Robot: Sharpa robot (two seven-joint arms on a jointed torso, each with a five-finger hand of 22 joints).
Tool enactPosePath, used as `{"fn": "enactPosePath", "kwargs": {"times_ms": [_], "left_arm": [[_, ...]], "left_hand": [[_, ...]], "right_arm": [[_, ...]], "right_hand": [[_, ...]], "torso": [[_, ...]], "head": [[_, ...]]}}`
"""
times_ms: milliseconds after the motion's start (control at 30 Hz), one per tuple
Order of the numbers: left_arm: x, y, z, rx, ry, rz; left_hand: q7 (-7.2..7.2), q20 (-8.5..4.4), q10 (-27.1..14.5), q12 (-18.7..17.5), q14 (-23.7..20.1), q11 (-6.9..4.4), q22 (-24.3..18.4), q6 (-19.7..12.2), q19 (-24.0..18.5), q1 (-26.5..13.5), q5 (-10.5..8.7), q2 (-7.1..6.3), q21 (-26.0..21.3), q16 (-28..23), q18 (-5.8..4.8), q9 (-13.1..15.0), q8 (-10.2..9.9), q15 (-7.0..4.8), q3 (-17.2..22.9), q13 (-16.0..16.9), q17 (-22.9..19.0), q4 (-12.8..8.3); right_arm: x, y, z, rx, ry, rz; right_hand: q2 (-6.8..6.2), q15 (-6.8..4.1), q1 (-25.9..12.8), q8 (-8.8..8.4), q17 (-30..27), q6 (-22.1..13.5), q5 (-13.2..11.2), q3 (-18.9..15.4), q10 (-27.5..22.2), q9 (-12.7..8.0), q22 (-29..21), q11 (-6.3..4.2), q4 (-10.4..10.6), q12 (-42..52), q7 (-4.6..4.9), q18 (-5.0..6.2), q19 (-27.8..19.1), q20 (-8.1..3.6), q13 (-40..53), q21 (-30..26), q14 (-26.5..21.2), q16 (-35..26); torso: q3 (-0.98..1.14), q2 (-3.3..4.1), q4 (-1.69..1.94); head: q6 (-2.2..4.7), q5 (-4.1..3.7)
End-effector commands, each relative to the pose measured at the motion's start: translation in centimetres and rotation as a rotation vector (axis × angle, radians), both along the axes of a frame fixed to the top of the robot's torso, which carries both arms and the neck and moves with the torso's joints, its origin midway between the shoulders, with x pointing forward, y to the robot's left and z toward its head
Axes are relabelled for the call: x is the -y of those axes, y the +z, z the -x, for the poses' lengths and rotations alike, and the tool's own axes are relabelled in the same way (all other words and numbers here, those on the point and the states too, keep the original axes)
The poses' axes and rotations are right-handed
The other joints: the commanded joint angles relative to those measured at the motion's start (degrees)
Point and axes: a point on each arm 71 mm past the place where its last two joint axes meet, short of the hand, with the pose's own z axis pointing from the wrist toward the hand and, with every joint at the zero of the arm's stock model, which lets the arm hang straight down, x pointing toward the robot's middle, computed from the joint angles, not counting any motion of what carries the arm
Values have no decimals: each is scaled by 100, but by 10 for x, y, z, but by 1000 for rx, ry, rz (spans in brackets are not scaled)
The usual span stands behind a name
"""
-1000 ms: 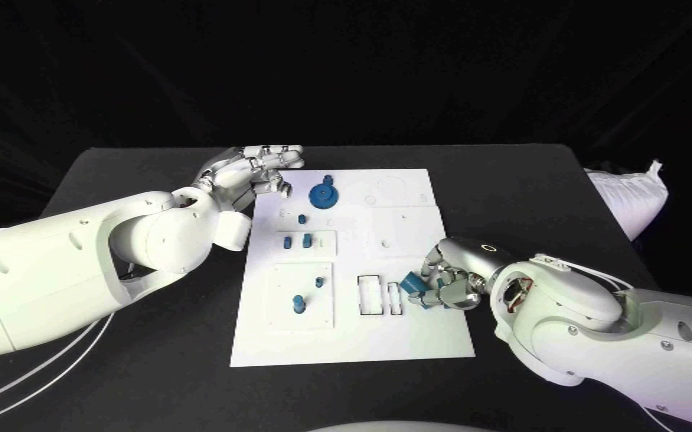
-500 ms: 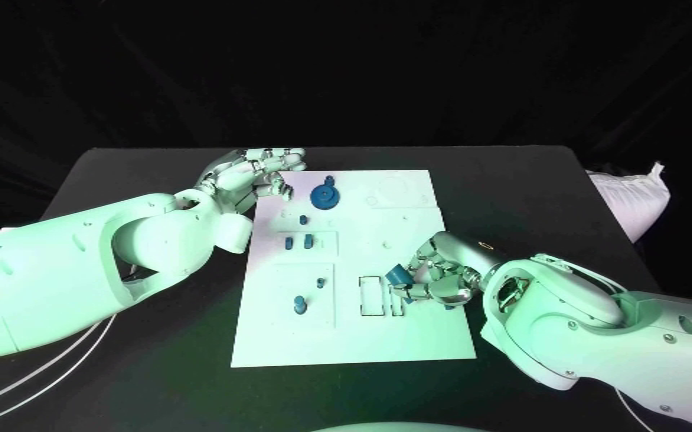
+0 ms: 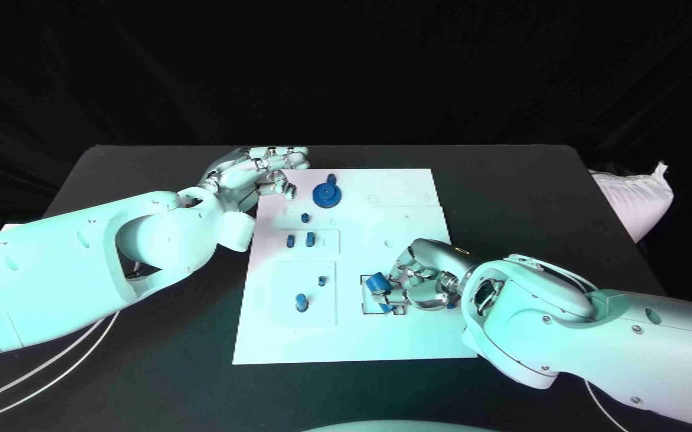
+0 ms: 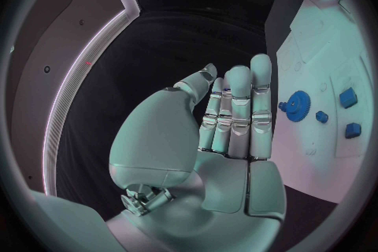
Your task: Assemble the parts on the task board
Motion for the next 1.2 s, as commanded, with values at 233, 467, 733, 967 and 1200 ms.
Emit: {"fn": "enactPosePath", "kwargs": {"times_ms": [233, 467, 733, 967, 1200], "left_arm": [[2, 1, 1, 6, -21, 9], [2, 1, 1, 6, -21, 9], [1, 1, 2, 6, -19, 8], [1, 1, 2, 5, -20, 8], [1, 1, 2, 5, -21, 9]], "left_hand": [[11, 30, -56, 45, -47, -14, -19, -53, -33, -11, -5, 44, -33, -5, 71, -10, 31, 2, -46, 11, -12, -1], [11, 30, -56, 45, -47, -14, -19, -53, -33, -11, -5, 44, -33, -5, 71, -10, 31, 2, -46, 11, -12, -1], [11, 30, -56, 45, -47, -14, -19, -53, -33, -11, -5, 44, -33, -5, 71, -10, 31, 2, -46, 11, -12, -1], [11, 30, -56, 45, -47, -14, -19, -53, -33, -11, -5, 44, -33, -5, 71, -10, 31, 2, -46, 11, -12, -1], [11, 30, -56, 45, -47, -14, -19, -53, -33, -11, -5, 44, -33, -5, 71, -10, 31, 2, -46, 11, -12, -1]], "right_arm": [[-4, -4, 1, -33, 31, 41], [-5, -4, 0, -23, 30, 41], [-1, -4, -3, 4, 25, 57], [-3, -4, -2, 3, 45, 66], [-5, -4, 0, -2, 66, 71]], "right_hand": [[116, -28, -141, 79, -8, 62, -143, -208, 35, 459, 645, -7, 5, -65, -55, -93, 36, -36, 2, 9, 314, -24], [117, -32, -575, 73, -36, 58, -935, -553, 36, 575, 639, -13, 5, -152, -65, -91, 33, -41, -8, 1, 310, -48], [126, -24, -1046, 52, -122, 18, -1907, -945, -15, 709, 582, -2, 10, -329, -56, -77, -6, -34, -75, -37, 293, -116], [92, -22, -821, 43, -132, 5, -1861, -945, -17, 762, 575, -1, -42, -357, -54, -75, -12, -32, -67, -45, 293, -129], [65, -28, -134, 31, -123, -4, -1721, -851, 0, 863, 582, -4, -308, -371, -55, -76, -6, -36, -23, -47, 299, -130]], "torso": [[6, 2, -10], [1, -2, -7], [3, 1, -8], [5, -2, -13], [5, -4, -12]], "head": [[-8, 23], [-7, 20], [-12, 28], [-16, 36], [-27, 39]]}}
